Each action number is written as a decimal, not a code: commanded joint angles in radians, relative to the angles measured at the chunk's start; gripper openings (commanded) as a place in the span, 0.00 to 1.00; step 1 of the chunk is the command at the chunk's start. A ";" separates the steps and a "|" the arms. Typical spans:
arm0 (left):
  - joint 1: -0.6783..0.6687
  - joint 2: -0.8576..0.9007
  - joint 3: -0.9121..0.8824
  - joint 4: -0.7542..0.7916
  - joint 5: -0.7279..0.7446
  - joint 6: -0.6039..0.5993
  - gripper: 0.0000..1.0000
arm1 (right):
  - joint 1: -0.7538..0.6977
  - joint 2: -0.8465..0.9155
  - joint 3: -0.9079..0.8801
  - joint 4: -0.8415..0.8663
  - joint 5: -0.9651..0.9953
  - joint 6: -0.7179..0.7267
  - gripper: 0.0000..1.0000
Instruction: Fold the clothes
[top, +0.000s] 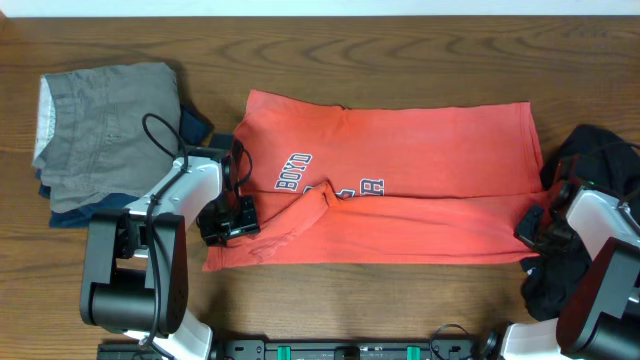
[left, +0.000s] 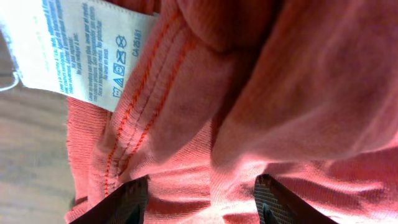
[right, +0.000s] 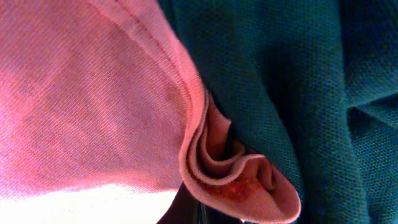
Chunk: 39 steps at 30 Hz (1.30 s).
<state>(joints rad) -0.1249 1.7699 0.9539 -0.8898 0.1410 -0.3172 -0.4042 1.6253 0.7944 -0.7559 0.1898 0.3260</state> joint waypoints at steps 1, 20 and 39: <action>0.013 -0.003 -0.035 -0.014 -0.108 -0.002 0.57 | -0.027 0.019 -0.040 -0.011 -0.021 -0.034 0.01; 0.013 -0.218 0.244 0.131 0.009 0.106 0.91 | -0.009 -0.231 0.160 -0.023 -0.782 -0.302 0.67; 0.026 0.278 0.589 0.488 0.065 0.257 1.00 | 0.054 -0.230 0.159 -0.060 -0.687 -0.302 0.67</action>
<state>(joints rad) -0.1150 1.9739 1.4742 -0.4019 0.1665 -0.0772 -0.3660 1.3941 0.9527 -0.8146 -0.5068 0.0399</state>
